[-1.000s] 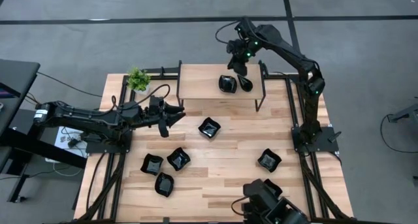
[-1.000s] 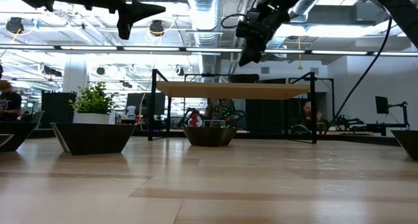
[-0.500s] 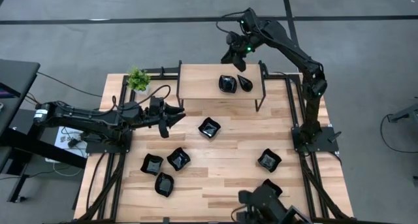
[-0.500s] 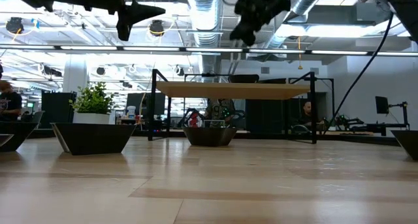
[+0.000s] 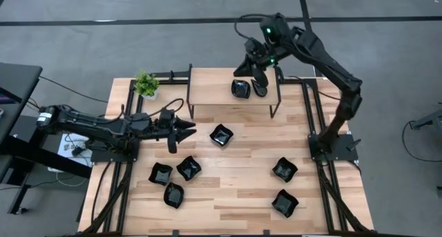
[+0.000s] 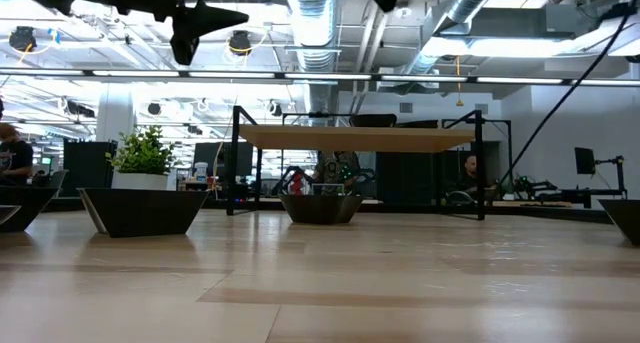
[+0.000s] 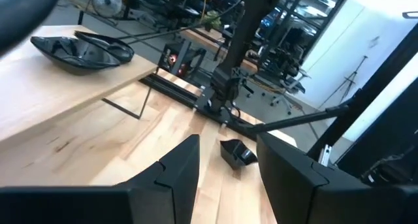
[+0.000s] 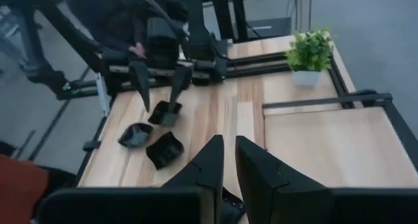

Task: Pick & Place Mini shaped plates
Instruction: Stack the black leaf shaped plate on top of the black leaf shaped plate on the shelf

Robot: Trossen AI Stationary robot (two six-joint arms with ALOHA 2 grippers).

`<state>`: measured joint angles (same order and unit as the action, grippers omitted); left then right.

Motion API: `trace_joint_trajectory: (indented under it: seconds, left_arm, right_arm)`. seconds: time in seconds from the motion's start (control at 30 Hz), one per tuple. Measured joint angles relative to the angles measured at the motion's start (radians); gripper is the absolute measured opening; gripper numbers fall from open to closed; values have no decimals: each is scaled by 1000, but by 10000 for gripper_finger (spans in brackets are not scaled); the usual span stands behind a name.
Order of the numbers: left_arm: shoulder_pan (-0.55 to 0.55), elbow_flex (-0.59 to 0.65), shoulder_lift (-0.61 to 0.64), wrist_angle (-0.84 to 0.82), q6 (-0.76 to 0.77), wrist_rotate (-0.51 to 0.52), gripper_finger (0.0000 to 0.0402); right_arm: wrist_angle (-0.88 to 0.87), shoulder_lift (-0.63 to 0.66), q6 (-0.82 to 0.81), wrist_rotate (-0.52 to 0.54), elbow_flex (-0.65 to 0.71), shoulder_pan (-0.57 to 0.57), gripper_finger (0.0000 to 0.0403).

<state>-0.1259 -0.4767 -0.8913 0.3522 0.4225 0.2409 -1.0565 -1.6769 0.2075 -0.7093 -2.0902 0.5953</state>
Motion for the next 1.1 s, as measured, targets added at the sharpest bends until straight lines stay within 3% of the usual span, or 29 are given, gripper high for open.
trace_joint_trajectory:
  seconds: [0.13,0.4,0.6,0.83,1.0,1.1]
  left_arm:
    - [-33,0,0,-33,2,2,153]
    - [-197,0,0,-199,136,-9,153]
    - [-382,0,-20,-246,161,118,153]
    - [-552,0,-111,-249,218,153,153]
    - [-670,0,-210,-245,258,47,153]
    - [-739,0,-264,-240,319,7,153]
  right_arm:
    - [100,89,-110,165,125,-115,36]
    - [556,359,-432,548,598,-455,35]
    - [880,516,-549,925,900,-784,34]
    - [1057,479,-714,1288,1042,-1100,35]
    - [1084,382,-775,1389,1043,-1215,35]
    - [1150,328,-793,1389,1043,-1256,35]
